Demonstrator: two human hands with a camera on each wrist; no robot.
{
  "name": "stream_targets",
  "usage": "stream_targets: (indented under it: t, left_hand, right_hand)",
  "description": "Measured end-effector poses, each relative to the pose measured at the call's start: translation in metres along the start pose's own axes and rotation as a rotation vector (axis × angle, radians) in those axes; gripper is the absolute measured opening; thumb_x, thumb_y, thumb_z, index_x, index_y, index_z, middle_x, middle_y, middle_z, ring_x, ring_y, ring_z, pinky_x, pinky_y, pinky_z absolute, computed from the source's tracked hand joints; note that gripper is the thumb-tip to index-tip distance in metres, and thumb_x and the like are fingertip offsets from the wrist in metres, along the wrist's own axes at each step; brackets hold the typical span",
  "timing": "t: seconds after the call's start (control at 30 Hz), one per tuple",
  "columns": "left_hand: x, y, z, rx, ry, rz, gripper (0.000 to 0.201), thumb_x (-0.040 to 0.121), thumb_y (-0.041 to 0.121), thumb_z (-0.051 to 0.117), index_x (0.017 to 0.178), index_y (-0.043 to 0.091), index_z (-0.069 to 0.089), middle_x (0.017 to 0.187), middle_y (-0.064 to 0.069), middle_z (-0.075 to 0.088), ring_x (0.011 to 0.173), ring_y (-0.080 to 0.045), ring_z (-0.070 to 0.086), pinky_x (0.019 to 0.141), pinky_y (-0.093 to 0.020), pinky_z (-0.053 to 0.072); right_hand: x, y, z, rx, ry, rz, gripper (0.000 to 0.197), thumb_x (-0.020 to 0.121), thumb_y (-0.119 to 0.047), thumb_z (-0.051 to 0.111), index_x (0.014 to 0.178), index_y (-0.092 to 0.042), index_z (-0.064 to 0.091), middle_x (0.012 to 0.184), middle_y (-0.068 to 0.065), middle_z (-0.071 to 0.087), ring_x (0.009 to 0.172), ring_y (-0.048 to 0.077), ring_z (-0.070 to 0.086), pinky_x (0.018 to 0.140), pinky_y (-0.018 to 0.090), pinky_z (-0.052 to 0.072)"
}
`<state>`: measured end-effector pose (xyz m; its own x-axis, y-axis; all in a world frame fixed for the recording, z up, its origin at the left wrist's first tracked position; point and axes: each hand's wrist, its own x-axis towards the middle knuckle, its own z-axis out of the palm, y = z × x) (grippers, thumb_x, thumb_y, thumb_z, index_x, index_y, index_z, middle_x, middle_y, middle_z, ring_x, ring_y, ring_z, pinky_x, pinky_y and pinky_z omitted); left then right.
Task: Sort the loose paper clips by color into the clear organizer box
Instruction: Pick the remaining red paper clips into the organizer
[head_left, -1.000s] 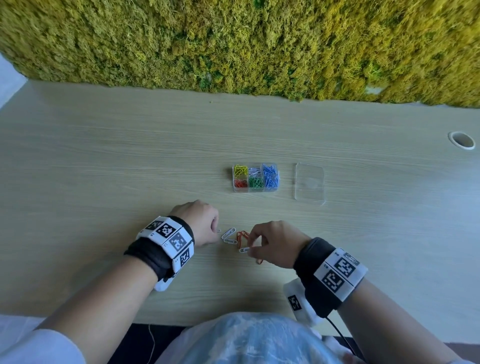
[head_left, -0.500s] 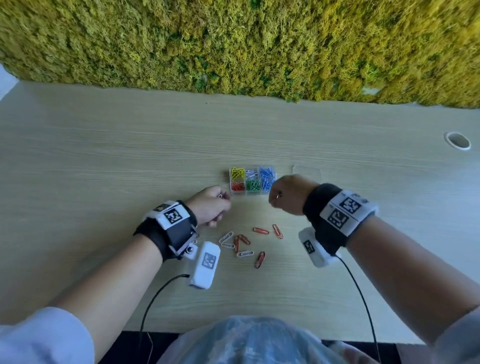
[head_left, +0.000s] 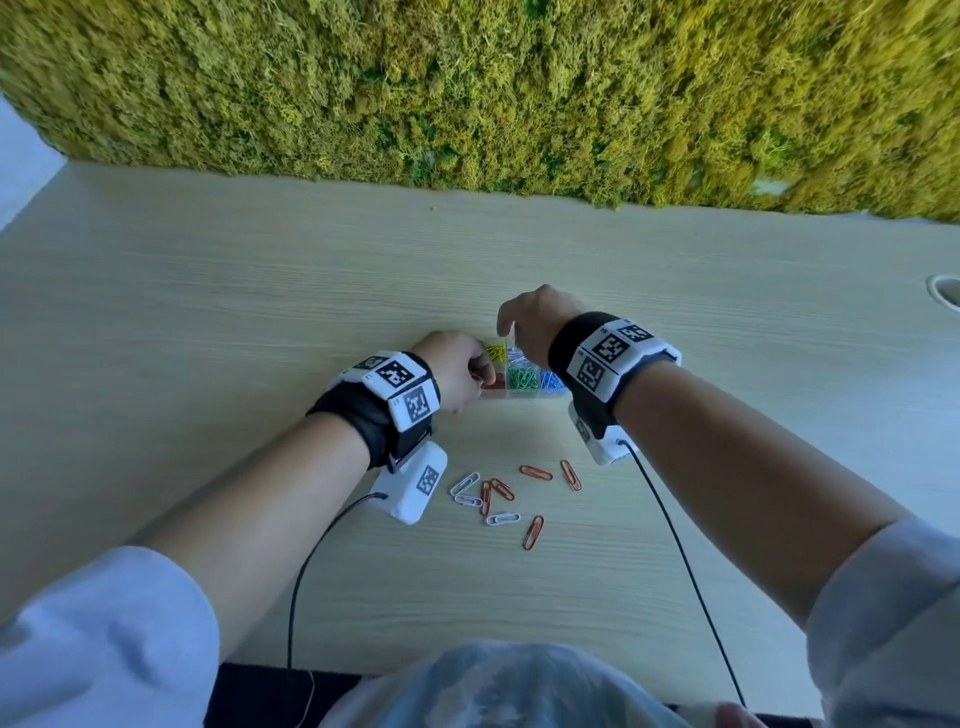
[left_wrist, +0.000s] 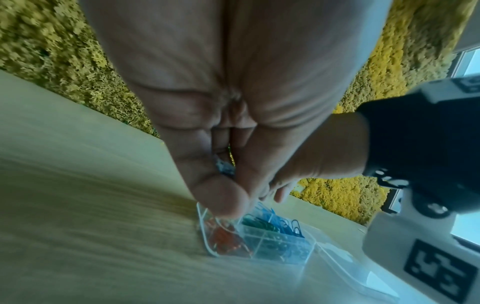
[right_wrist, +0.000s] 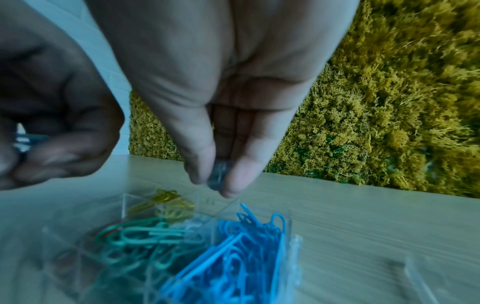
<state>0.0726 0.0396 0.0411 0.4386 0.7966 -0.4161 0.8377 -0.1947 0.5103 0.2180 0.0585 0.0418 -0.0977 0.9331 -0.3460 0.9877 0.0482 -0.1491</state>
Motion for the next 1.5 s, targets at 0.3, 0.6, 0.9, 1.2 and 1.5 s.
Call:
stream_targets:
  t: [0.3, 0.6, 0.9, 1.2, 1.5]
  left_hand:
    - [0.018, 0.011, -0.002, -0.145, 0.018, -0.051, 0.013, 0.085, 0.007, 0.062, 0.089, 0.018, 0.067, 0.081, 0.004, 0.066, 0.058, -0.014, 0.064, 0.053, -0.017, 0.050]
    - [0.038, 0.045, -0.002, 0.065, 0.142, 0.083, 0.025, 0.086, 0.001, 0.055, 0.098, 0.014, 0.072, 0.108, -0.003, 0.069, 0.072, -0.011, 0.055, 0.068, -0.019, 0.042]
    - [0.039, 0.040, 0.006, 0.078, 0.239, 0.123, 0.035, 0.086, -0.003, 0.051, 0.108, 0.015, 0.070, 0.120, -0.006, 0.064, 0.104, -0.019, 0.061, 0.081, -0.022, 0.048]
    - [0.022, 0.017, 0.005, -0.040, 0.318, 0.133, 0.034, 0.088, -0.001, 0.047, 0.106, 0.018, 0.069, 0.104, 0.000, 0.068, 0.092, -0.014, 0.061, 0.077, -0.018, 0.043]
    - [-0.023, -0.030, 0.009, 0.103, 0.241, 0.019, 0.028, 0.092, 0.013, 0.050, 0.116, 0.023, 0.062, 0.121, -0.002, 0.060, 0.105, -0.019, 0.058, 0.085, -0.027, 0.046]
  right_hand:
    - [-0.028, 0.039, 0.017, 0.180, 0.094, 0.085, 0.031, 0.090, -0.007, 0.050, 0.110, -0.028, 0.063, 0.103, 0.001, 0.068, 0.083, 0.020, 0.064, 0.069, 0.030, 0.055]
    - [-0.068, 0.063, 0.039, 0.226, 0.097, 0.165, 0.026, 0.091, -0.019, 0.051, 0.112, -0.029, 0.064, 0.105, 0.000, 0.070, 0.091, 0.019, 0.065, 0.084, 0.029, 0.052]
    - [-0.075, 0.061, 0.035, 0.233, 0.111, 0.165, 0.025, 0.092, -0.021, 0.052, 0.111, -0.029, 0.064, 0.104, -0.004, 0.069, 0.090, 0.017, 0.064, 0.077, 0.024, 0.049]
    - [-0.047, 0.024, 0.036, 0.106, 0.110, 0.107, 0.039, 0.089, -0.017, 0.048, 0.128, -0.016, 0.052, 0.125, 0.009, 0.050, 0.113, 0.028, 0.048, 0.092, 0.043, 0.048]
    - [-0.039, 0.011, 0.038, -0.220, 0.051, 0.059, 0.049, 0.085, -0.019, 0.045, 0.134, -0.021, 0.043, 0.145, 0.012, 0.022, 0.132, 0.030, 0.023, 0.097, 0.044, 0.040]
